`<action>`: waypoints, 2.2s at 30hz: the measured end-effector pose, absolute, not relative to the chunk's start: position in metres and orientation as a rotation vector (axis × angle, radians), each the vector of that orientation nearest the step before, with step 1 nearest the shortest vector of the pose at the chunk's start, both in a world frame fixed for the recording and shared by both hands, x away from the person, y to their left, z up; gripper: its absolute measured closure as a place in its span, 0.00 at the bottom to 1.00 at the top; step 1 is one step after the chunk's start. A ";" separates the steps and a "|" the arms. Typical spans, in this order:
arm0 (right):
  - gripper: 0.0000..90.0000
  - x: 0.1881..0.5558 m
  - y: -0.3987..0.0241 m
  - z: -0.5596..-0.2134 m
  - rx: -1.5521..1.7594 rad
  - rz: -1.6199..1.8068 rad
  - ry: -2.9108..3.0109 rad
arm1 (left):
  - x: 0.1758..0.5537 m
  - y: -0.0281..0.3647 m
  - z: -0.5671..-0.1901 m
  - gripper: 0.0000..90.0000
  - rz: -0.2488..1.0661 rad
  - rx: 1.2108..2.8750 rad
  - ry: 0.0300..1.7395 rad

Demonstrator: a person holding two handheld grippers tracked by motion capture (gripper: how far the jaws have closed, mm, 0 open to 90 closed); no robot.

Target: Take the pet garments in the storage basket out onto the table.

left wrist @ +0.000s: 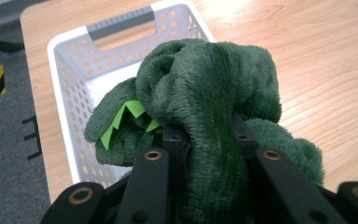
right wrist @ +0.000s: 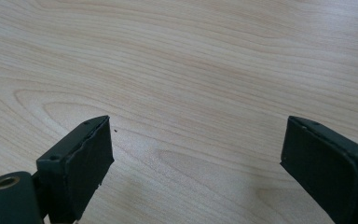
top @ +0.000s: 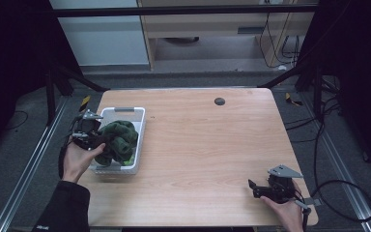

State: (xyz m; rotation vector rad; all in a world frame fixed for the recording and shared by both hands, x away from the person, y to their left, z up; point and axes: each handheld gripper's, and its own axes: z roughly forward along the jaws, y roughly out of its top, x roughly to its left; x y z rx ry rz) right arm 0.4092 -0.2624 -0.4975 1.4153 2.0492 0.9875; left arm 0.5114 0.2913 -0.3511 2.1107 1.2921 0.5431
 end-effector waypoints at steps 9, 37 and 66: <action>0.10 0.409 -0.262 -0.497 1.408 0.985 2.047 | 0.505 0.290 -0.334 0.83 0.563 2.098 1.248; 0.10 0.408 -0.263 -0.496 1.392 0.992 2.032 | 0.486 0.270 -0.302 0.83 0.567 2.111 1.115; 0.10 0.406 -0.267 -0.492 1.385 1.017 1.991 | 0.477 0.187 -0.301 0.83 0.466 2.267 0.857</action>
